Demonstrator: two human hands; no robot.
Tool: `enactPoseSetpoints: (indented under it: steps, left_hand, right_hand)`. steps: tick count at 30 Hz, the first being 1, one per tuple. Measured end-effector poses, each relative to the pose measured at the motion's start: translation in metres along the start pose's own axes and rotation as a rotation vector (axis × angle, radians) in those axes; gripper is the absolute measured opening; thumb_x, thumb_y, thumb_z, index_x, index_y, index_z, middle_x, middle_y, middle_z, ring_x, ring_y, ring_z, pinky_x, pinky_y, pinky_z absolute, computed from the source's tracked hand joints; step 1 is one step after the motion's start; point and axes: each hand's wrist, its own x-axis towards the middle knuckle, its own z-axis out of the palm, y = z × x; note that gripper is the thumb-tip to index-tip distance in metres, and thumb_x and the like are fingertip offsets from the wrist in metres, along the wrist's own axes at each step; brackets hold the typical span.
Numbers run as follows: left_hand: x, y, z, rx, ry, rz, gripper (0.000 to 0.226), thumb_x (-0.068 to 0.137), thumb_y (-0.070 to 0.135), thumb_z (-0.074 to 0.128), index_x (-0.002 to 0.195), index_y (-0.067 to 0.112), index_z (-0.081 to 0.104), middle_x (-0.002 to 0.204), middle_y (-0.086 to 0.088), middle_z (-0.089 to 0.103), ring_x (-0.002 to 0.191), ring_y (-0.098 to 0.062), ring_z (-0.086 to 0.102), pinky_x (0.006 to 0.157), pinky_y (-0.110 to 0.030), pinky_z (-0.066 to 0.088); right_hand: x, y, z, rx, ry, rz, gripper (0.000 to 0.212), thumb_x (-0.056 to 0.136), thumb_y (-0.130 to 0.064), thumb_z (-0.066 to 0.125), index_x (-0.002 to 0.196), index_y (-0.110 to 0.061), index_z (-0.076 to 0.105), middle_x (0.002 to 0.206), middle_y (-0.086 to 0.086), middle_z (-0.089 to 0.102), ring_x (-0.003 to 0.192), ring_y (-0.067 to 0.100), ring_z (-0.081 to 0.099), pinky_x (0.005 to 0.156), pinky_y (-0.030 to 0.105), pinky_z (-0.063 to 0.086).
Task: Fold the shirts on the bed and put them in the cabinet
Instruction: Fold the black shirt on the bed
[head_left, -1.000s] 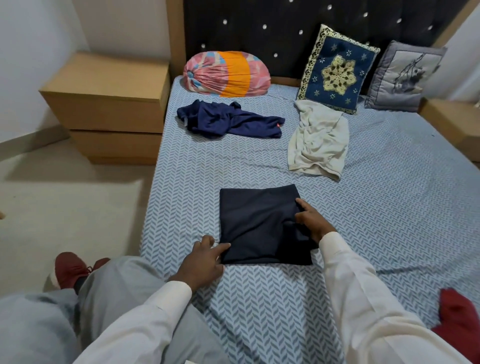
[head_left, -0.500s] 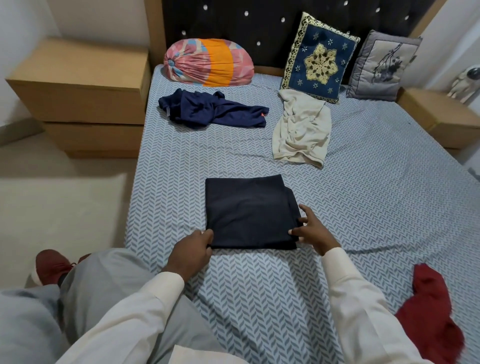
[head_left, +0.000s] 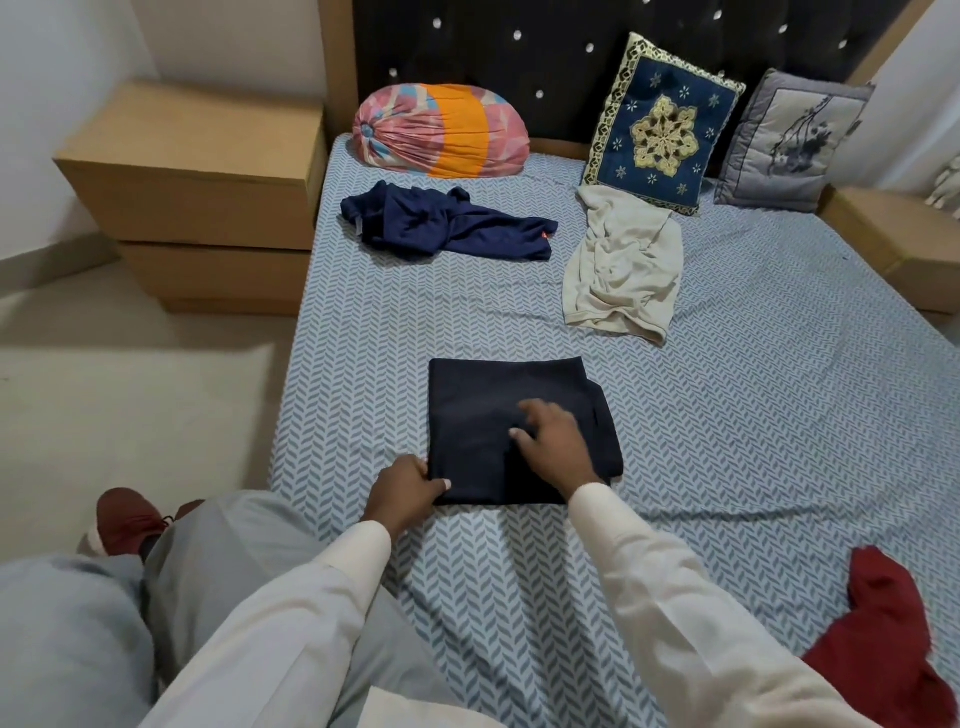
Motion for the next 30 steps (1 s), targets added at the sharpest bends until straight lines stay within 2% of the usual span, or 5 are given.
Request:
enactPoseSetpoints:
  steps: [4, 11, 22, 27, 30]
  left_hand:
    - [0.000, -0.004, 0.001, -0.025, -0.051, 0.021, 0.039, 0.079, 0.039, 0.074, 0.070, 0.005, 0.058, 0.067, -0.016, 0.063, 0.063, -0.028, 0.065, 0.065, -0.044, 0.057]
    - [0.000, -0.008, 0.002, -0.030, -0.048, 0.044, 0.035, 0.081, 0.035, 0.075, 0.066, 0.026, 0.045, 0.069, 0.007, 0.054, 0.070, -0.013, 0.057, 0.063, -0.026, 0.043]
    - [0.011, -0.028, -0.049, -0.093, -0.127, 0.040, 0.040, 0.076, 0.030, 0.078, 0.060, 0.020, 0.043, 0.061, 0.002, 0.049, 0.058, -0.013, 0.050, 0.060, -0.027, 0.037]
    - [0.019, -0.052, -0.145, -0.040, -0.095, -0.053, 0.043, 0.075, 0.022, 0.081, 0.055, 0.017, 0.044, 0.051, 0.004, 0.046, 0.051, -0.013, 0.047, 0.057, -0.027, 0.035]
    - [0.015, -0.053, -0.163, 0.223, 0.018, -0.126, 0.022, 0.076, 0.027, 0.078, 0.070, 0.017, 0.059, 0.074, -0.001, 0.064, 0.074, -0.022, 0.064, 0.066, -0.028, 0.045]
  right_hand:
    - [0.031, -0.064, 0.036, -0.010, -0.101, -0.128, 0.040, 0.092, -0.045, 0.053, 0.121, -0.018, 0.058, 0.117, 0.009, 0.062, 0.110, 0.033, 0.054, 0.096, 0.044, 0.045]
    - [0.107, -0.111, 0.046, -0.131, -0.303, 0.030, 0.055, 0.101, -0.040, 0.042, 0.151, -0.022, 0.027, 0.137, 0.017, 0.056, 0.123, 0.038, 0.055, 0.092, 0.046, 0.047]
    - [0.178, -0.147, 0.057, 0.195, -0.436, 0.283, 0.011, 0.090, -0.008, 0.050, 0.089, -0.007, 0.061, 0.088, 0.019, 0.072, 0.058, 0.024, 0.069, 0.048, 0.031, 0.056]
    - [0.177, -0.207, 0.080, 0.231, -0.315, 0.132, 0.018, 0.078, -0.026, 0.050, 0.095, -0.020, 0.052, 0.092, 0.013, 0.071, 0.069, 0.027, 0.073, 0.068, 0.041, 0.062]
    - [0.159, -0.229, 0.089, 0.120, -0.293, 0.005, 0.048, 0.087, -0.032, 0.052, 0.133, -0.026, 0.040, 0.114, 0.014, 0.064, 0.101, 0.033, 0.065, 0.090, 0.046, 0.054]
